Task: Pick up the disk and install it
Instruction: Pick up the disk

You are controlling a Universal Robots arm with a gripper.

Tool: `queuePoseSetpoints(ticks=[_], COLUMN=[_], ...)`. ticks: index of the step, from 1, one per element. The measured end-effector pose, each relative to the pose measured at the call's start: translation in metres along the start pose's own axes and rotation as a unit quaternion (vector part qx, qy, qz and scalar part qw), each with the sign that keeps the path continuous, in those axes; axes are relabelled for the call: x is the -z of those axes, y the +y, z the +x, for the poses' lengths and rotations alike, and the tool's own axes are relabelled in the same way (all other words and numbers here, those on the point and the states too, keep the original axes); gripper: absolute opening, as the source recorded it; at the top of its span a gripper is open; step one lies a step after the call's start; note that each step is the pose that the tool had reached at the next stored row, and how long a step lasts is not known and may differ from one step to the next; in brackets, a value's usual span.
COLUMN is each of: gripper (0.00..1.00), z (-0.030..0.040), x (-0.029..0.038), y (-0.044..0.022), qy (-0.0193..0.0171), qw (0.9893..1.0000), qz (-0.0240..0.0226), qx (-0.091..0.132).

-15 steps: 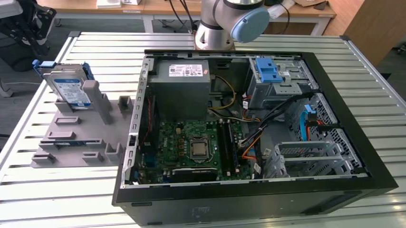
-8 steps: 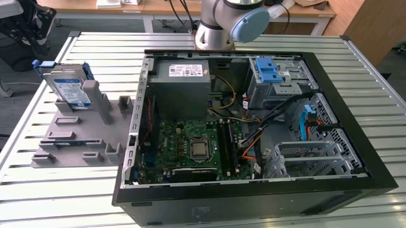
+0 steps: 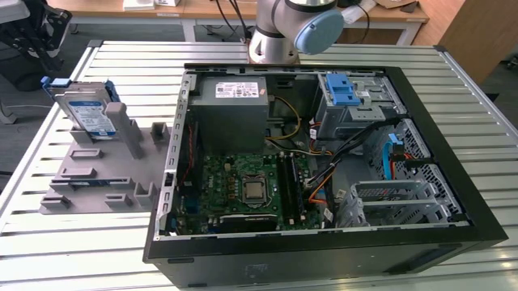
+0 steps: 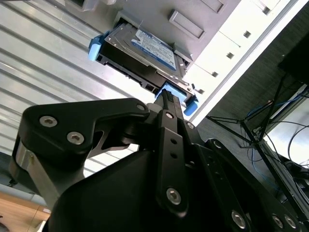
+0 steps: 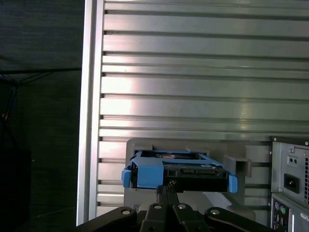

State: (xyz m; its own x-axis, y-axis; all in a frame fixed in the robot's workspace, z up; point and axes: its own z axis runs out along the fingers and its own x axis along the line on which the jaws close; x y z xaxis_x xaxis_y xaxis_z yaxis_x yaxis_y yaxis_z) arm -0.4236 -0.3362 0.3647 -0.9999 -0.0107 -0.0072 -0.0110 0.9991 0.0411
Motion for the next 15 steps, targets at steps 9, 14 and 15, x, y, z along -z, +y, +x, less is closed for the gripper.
queuePoseSetpoints(ticks=[9, 14, 15], gripper=[0.11, 0.11, 0.11], z=[0.0000, 0.0000, 0.0000], x=[0.0000, -0.0001, -0.0001], y=[0.0000, 0.0002, 0.0002], qy=[0.0003, 0.0016, 0.0019], qw=[1.0000, 0.9993, 0.9989], qz=[-0.0001, -0.0003, -0.0003], qx=[0.008, 0.038, 0.046])
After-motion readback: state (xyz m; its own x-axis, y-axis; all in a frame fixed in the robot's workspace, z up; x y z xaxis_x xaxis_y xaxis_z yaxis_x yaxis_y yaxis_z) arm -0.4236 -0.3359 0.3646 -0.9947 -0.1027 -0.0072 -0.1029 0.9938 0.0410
